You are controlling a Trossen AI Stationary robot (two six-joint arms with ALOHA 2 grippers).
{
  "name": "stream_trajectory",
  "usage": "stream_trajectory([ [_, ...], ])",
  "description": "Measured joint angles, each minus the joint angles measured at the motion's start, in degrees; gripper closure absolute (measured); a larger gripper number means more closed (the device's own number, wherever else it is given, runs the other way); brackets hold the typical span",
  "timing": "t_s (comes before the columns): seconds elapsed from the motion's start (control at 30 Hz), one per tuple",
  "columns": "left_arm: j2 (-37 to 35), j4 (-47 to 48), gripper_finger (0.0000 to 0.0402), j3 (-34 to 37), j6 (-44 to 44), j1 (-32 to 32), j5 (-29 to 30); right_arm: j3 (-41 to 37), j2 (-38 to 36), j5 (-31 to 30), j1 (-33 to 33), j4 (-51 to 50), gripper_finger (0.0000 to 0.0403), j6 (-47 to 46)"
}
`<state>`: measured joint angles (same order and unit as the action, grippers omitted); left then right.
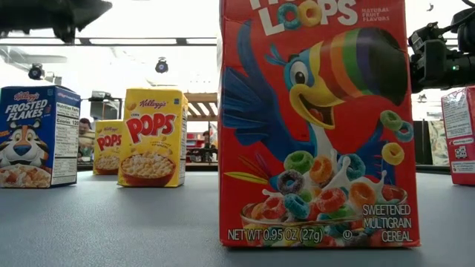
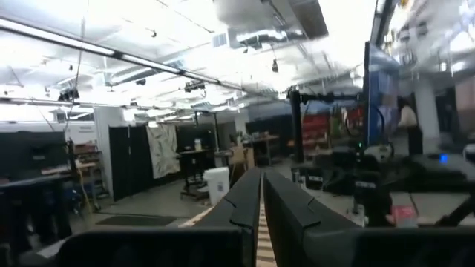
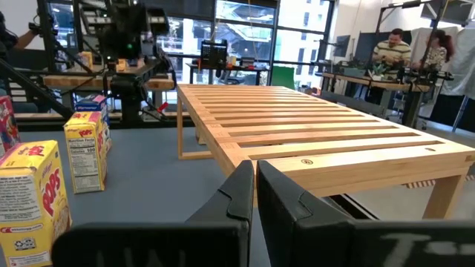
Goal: Stack cereal on shelf
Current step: Put the bottom left yellow cereal box on the shelf
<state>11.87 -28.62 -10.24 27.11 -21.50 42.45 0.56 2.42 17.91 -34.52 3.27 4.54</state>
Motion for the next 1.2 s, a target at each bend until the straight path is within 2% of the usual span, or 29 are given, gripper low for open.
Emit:
stream_trajectory([
  [0.27,16.6,10.7,0.0397,-14.7,0.2,0.0,0.3,0.0,0.0,0.0,0.0,0.0,0.0394,0.0],
  [0.47,27.9,12.9,0.039,-22.2,0.4,0.1,11.0,0.0,0.0,0.0,0.0,0.0,0.0394,0.0],
  [0.6,32.8,13.2,0.035,-24.7,-3.0,0.9,10.9,0.0,0.0,0.0,0.0,0.0,0.0394,0.0],
  [0.8,37.4,13.2,0.025,-26.7,-10.3,2.8,10.5,0.0,0.0,0.0,0.0,0.0,0.0394,0.0],
  [0.93,40.1,13.2,0.0198,-27.6,-11.2,4.0,10.5,0.0,0.0,0.0,0.0,0.0,0.0394,0.0],
  [1.03,42.1,13.1,0.0177,-27.9,-11.3,5.2,10.5,0.0,0.0,0.0,0.0,0.0,0.0394,0.0],
  [1.2,45.7,13.0,0.0176,-29.2,-11.4,7.0,10.5,0.0,0.0,0.0,0.0,0.0,0.0394,0.0],
])
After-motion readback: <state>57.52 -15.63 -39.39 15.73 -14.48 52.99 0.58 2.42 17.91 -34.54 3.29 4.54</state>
